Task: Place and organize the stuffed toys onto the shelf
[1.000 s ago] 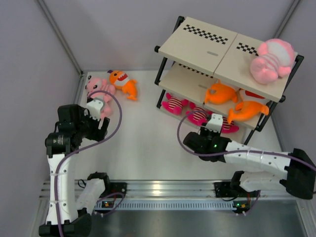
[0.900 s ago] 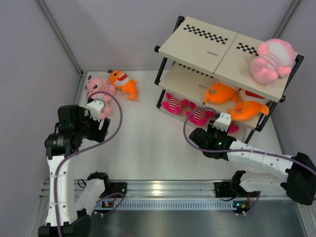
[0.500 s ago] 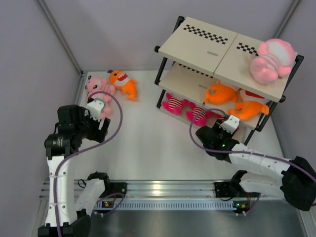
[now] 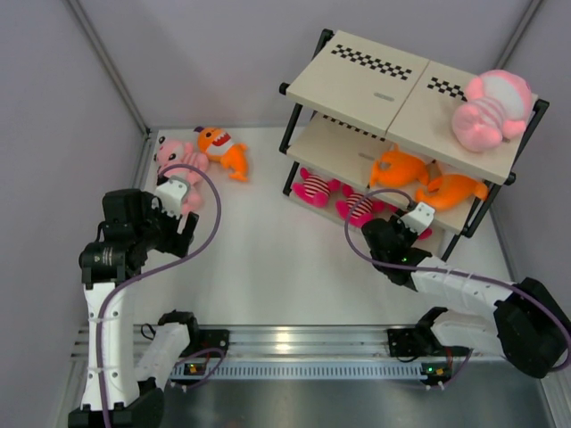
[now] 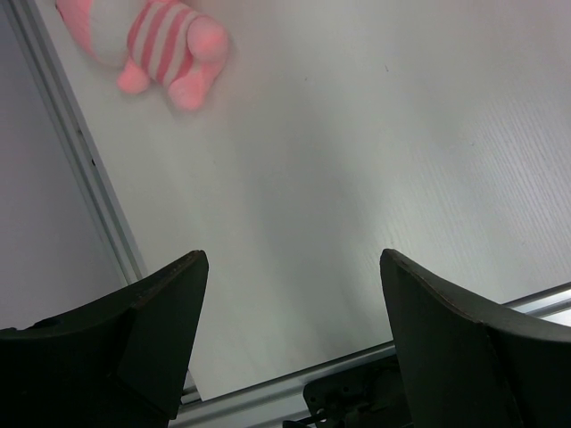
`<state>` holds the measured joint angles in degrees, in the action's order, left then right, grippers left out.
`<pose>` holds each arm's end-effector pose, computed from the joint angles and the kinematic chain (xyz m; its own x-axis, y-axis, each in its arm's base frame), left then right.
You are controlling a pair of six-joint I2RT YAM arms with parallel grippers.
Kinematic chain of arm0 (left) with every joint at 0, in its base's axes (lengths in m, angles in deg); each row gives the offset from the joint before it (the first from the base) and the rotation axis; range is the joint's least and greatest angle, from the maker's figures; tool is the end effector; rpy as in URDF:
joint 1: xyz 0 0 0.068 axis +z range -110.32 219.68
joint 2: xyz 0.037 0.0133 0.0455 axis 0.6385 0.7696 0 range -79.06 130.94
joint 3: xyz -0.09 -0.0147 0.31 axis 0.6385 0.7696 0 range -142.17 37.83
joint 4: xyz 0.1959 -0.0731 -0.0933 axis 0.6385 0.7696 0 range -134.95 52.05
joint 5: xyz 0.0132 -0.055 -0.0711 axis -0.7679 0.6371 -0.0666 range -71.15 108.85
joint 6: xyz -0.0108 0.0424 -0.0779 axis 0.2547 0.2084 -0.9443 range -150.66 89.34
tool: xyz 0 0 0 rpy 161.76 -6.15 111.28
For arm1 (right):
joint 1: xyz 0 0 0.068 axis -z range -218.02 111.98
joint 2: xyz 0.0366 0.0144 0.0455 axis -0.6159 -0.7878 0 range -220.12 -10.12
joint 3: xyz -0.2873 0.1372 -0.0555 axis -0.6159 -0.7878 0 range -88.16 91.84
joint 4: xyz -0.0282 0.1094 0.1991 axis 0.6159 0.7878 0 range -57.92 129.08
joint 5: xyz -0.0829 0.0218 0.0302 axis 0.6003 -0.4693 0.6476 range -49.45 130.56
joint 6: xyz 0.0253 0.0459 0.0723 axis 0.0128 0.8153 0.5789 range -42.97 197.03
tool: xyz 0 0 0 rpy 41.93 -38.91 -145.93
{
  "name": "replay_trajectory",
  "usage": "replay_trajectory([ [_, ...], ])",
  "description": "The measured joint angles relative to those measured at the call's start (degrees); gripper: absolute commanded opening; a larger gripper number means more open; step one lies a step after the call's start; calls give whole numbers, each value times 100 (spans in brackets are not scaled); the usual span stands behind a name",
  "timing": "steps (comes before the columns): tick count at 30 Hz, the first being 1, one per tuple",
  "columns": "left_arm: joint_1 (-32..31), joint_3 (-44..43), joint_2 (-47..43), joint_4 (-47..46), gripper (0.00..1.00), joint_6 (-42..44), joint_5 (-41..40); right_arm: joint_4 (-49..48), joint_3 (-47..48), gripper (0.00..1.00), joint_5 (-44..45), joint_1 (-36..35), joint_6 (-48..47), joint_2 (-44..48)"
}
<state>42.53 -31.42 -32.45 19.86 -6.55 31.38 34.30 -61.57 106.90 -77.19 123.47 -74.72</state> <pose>0.0870 -0.0130 0.3773 -0.5663 0.3711 -0.7360 0.3763 0.9108 0.1698 0.1761 0.0494 0.2483 -0.1359 0.2644 -0.9548 0.5618 0.8144 0.1455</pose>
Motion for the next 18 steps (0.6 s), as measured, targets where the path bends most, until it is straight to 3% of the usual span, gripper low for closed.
replay_trajectory([
  [1,0,0,0,-2,84,2,-7,-17,0,18,-9,9,-13,-33],
  [2,0,0,0,0,84,4,-15,-22,4,14,-22,11,-35,-74],
  [13,0,0,-74,0,84,9,-24,1032,402,0,111,-52,1106,-446],
  [18,0,0,-76,0,84,9,-24,1587,520,0,125,-302,1589,-444],
])
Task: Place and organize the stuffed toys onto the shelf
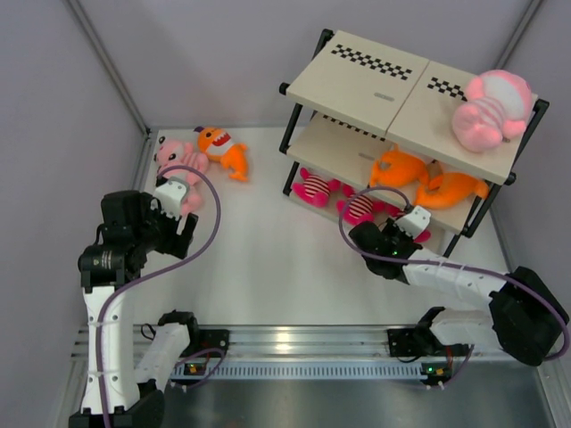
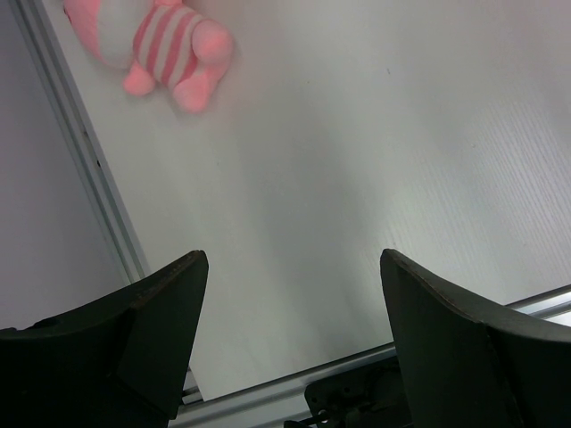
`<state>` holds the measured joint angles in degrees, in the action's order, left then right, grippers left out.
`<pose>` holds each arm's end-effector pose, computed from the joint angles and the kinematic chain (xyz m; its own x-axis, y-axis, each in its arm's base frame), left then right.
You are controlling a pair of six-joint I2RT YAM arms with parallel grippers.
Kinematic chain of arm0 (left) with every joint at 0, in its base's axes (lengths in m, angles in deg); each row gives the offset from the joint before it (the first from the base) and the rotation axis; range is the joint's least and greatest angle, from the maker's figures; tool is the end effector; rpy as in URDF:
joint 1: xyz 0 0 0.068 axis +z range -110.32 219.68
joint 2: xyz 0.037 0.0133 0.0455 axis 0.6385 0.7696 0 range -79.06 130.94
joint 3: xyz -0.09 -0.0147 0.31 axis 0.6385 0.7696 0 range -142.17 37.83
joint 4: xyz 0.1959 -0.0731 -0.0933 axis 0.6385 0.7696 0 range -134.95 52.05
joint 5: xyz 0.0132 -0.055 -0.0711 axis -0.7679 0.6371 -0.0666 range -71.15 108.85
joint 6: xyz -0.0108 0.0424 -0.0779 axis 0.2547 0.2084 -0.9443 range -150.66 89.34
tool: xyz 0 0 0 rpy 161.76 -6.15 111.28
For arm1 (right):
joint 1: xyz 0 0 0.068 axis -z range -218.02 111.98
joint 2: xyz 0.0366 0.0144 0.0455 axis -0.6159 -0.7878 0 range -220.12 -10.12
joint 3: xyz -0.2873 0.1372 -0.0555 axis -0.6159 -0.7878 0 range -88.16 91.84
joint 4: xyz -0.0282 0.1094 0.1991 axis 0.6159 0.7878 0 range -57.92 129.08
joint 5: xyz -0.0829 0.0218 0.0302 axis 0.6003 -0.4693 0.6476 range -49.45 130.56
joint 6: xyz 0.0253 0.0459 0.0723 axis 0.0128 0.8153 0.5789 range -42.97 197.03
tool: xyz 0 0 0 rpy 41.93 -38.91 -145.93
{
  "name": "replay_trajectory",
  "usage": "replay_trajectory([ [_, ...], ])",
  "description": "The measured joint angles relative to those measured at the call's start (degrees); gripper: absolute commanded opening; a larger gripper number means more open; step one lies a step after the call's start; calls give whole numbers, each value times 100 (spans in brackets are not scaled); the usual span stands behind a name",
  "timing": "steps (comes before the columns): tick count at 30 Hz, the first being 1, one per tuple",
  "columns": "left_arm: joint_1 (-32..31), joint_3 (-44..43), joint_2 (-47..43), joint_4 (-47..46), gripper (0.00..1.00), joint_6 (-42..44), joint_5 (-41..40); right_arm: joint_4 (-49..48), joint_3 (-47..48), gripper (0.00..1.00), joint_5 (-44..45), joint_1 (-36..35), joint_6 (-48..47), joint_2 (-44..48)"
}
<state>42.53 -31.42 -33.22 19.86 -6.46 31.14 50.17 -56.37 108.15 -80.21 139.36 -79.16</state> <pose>0.0835 -0.0128 0.3781 -0.5570 0.3733 -0.7419 0.3720 0.9108 0.1791 0.1752 0.0594 0.2432 -0.1648 0.3063 -0.9376 0.6018 0.7844 0.1505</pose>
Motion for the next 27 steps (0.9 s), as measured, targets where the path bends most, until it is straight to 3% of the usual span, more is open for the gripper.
replay_trajectory([
  [9,0,0,-68,2,84,7,-17,1965,1027,0,94,-710,1840,-553],
  [15,0,0,-118,7,84,39,-20,3305,1394,0,249,-754,3226,-1056],
  [19,0,0,-122,9,84,44,-26,3703,1558,2,289,-706,3569,-1335],
  [20,0,0,-122,7,84,46,-24,3733,1589,5,289,-684,3576,-1373],
  [23,0,0,-114,9,84,48,-24,3720,1604,29,317,-664,3532,-1399],
  [24,0,0,-107,7,84,46,-24,3718,1606,45,330,-664,3488,-1399],
  [25,0,0,-96,9,84,46,-26,3718,1606,53,337,-664,3467,-1399],
  [27,0,9,-94,9,84,46,-28,3711,1615,62,354,-660,3348,-1399],
])
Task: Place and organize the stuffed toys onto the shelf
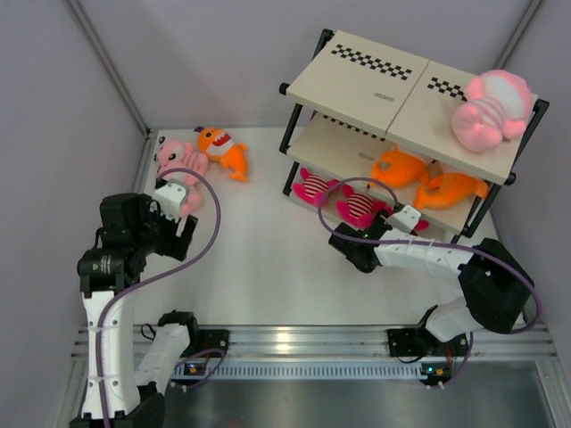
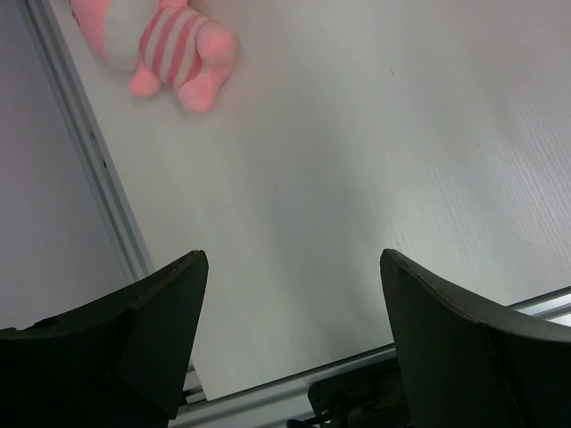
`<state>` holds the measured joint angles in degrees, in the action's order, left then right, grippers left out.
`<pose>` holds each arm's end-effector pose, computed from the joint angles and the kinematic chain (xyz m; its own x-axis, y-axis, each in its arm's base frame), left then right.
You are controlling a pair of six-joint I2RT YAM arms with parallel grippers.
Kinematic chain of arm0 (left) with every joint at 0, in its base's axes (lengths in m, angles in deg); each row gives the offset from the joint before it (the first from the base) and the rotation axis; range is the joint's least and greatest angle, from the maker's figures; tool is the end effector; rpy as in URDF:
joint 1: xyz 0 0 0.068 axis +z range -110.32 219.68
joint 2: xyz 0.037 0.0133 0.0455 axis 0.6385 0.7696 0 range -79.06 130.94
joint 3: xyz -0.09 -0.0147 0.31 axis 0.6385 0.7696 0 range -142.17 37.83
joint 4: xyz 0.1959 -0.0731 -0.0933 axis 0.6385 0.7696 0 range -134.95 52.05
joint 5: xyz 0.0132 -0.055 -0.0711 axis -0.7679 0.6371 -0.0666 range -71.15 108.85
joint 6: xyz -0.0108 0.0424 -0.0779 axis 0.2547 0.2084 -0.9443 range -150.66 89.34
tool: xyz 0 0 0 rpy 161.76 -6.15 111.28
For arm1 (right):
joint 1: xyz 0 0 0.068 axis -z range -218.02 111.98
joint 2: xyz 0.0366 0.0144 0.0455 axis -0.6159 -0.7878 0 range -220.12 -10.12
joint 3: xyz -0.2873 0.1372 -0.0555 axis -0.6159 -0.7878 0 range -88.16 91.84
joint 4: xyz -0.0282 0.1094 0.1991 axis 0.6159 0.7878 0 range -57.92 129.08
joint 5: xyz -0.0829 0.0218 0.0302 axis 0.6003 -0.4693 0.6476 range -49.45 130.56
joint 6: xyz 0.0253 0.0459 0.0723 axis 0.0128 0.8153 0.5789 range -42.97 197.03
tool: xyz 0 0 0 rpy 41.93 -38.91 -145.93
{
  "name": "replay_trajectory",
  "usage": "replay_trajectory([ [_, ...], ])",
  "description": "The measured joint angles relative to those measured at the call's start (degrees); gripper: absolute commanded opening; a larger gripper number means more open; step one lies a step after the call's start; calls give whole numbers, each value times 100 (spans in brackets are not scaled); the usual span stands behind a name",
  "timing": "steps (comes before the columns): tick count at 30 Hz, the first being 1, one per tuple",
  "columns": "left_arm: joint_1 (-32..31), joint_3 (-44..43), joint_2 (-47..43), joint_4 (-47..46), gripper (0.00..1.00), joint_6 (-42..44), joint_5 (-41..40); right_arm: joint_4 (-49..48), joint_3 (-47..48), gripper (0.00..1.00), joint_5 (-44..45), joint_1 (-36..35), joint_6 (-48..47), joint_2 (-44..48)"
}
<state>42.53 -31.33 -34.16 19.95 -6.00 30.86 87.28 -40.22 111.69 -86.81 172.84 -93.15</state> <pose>0.0791 -0.0126 0.3784 -0.5457 0.3815 -0.7461 0.3706 0.9084 0.1934 0.1801 0.0913 0.2556 -0.1785 0.2845 -0.9419 0.6804 0.7272 0.0907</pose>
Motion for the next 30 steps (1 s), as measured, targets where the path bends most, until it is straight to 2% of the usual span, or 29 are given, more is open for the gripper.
replay_trajectory([
  [11,0,76,-2,2,84,-2,9,81,175,67,11,-50,-568,15],
  [18,-2,140,-31,4,84,-2,28,68,212,68,-227,-317,-1458,328],
  [30,-2,142,24,2,85,-7,63,-566,210,66,-929,-503,-3064,898],
])
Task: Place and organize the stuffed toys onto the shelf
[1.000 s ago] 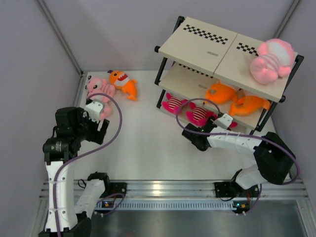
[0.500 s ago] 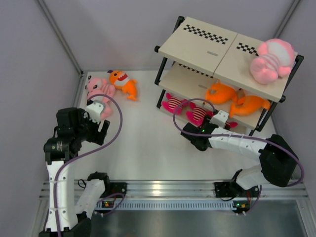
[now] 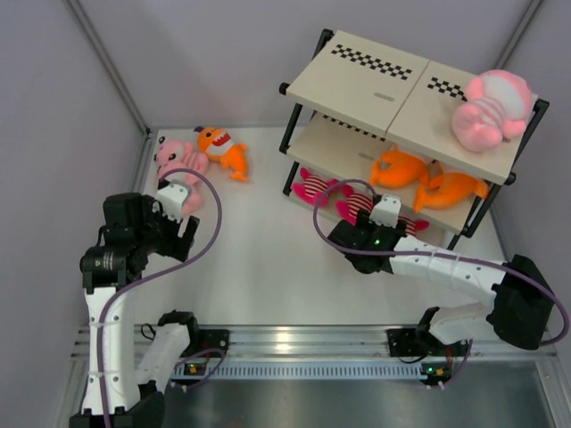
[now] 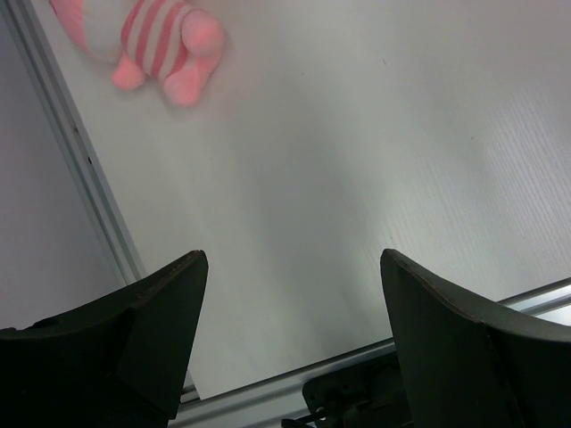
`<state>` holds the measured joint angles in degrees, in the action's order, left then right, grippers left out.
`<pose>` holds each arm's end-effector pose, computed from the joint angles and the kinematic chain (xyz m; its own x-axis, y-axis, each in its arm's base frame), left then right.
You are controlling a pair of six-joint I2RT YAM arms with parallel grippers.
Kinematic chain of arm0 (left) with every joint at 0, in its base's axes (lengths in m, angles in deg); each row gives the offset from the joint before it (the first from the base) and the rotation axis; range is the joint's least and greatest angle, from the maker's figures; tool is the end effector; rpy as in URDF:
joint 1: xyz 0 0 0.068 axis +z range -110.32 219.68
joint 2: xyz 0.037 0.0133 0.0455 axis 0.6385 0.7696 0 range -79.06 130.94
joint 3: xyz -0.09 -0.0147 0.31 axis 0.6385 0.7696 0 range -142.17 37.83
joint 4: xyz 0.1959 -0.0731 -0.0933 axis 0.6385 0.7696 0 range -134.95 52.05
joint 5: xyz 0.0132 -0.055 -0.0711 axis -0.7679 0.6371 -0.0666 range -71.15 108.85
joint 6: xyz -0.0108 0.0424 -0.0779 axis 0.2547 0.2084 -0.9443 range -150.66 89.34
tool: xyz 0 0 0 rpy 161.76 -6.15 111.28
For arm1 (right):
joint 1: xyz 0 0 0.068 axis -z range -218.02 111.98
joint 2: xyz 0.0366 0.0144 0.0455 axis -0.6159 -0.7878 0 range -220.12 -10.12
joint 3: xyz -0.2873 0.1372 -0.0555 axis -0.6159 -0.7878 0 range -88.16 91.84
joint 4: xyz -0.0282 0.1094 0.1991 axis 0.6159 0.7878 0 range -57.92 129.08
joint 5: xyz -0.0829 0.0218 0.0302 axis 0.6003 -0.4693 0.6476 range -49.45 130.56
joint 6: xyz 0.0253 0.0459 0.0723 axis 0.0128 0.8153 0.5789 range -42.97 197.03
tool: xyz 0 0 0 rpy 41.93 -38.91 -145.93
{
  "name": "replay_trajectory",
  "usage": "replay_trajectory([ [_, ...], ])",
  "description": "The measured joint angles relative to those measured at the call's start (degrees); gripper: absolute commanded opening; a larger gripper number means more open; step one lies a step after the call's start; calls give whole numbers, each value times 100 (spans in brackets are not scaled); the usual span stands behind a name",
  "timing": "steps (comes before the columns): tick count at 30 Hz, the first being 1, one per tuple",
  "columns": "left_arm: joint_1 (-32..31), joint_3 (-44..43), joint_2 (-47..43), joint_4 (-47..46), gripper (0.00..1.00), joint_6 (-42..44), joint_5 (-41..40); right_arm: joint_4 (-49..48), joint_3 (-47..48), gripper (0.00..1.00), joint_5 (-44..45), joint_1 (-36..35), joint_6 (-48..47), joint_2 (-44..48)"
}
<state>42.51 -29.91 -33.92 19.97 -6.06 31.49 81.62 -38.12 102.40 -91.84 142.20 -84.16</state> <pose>0.0810 -0.0134 0.3712 -0.5642 0.3788 -0.7336 0.3831 0.9072 0.1738 0.1635 0.1045 0.2795 -0.4496 0.1107 -0.8863 0.4158 0.9042 -0.0979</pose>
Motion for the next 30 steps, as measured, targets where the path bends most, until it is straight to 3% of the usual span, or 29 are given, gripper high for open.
replay_trajectory([
  [11,2,400,802,-129,84,9,-144,-688,442,68,-446,-728,-1923,-44],
  [19,0,-170,2798,-776,78,-70,-389,-2114,192,71,-1126,-944,-3359,323],
  [30,13,-586,5097,-2210,74,-221,-1692,-3482,-286,74,-2031,-946,-4690,960],
])
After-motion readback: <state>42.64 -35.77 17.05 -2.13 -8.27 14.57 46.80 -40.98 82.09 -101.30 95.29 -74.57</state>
